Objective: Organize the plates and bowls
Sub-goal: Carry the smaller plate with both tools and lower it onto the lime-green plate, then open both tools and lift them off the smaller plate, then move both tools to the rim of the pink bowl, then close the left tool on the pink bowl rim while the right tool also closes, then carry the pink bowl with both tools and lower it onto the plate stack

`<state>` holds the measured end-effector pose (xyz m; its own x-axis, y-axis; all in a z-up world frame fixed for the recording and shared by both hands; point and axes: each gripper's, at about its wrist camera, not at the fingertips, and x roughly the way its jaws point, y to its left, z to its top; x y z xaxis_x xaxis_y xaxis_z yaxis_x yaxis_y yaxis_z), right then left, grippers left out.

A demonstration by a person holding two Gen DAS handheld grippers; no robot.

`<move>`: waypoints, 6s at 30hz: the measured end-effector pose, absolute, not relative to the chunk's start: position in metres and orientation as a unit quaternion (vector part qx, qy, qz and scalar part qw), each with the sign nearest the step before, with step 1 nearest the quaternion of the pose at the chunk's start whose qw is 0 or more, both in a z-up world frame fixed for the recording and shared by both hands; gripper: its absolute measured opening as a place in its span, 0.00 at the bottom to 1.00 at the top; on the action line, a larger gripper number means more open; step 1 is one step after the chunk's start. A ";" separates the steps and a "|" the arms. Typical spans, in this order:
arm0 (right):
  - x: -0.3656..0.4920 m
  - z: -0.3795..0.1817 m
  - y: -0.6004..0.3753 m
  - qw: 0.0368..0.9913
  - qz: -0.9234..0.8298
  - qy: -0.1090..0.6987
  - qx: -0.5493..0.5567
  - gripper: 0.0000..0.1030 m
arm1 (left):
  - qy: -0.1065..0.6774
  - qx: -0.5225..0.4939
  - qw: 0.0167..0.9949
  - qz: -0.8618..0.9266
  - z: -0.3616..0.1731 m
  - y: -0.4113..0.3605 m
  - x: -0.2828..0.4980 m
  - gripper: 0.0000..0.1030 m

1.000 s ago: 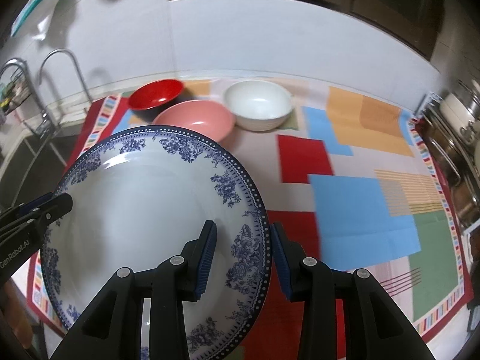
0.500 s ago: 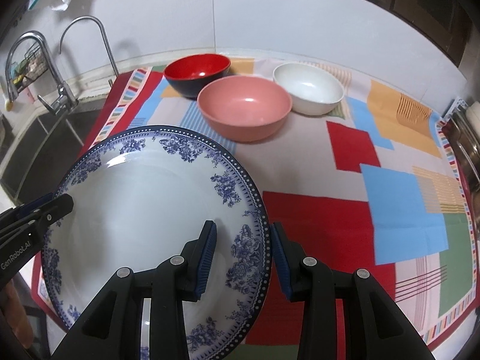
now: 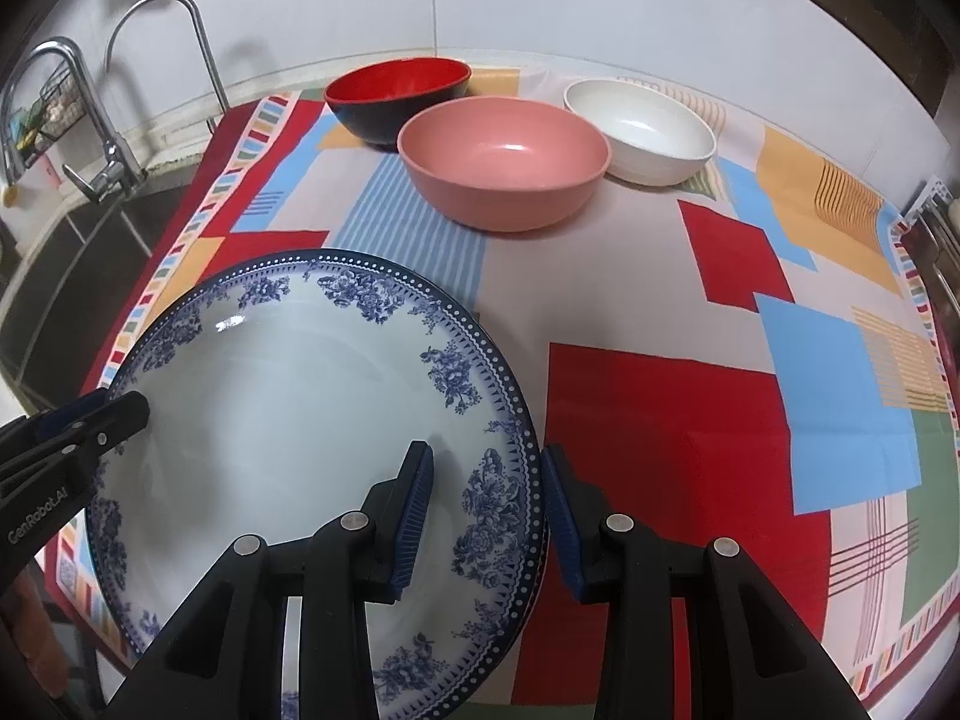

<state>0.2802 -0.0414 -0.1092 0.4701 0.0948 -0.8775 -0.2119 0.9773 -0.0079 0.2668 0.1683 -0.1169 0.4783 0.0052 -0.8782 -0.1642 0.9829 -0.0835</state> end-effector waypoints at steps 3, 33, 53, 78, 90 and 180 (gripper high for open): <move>0.282 -0.113 -0.042 0.852 0.089 0.512 -0.058 0.37 | 0.512 -0.076 0.854 0.049 -0.121 0.168 0.268 0.33; 0.282 -0.096 -0.061 0.855 0.104 0.508 -0.015 0.58 | 0.474 -0.013 0.879 0.044 -0.089 0.143 0.271 0.77; 0.330 -0.033 -0.101 0.904 0.079 0.419 -0.018 0.58 | 0.412 0.003 0.911 0.008 -0.041 0.101 0.326 0.77; 0.441 -0.077 -0.103 0.875 0.109 0.471 0.029 0.50 | 0.473 0.036 0.880 -0.022 -0.089 0.079 0.453 0.71; 0.464 -0.096 -0.099 0.862 0.107 0.494 0.037 0.36 | 0.497 0.035 0.867 -0.027 -0.112 0.069 0.483 0.57; 0.299 -0.090 -0.279 0.847 0.001 0.521 0.104 0.11 | 0.543 0.069 0.816 -0.188 -0.108 -0.127 0.331 0.14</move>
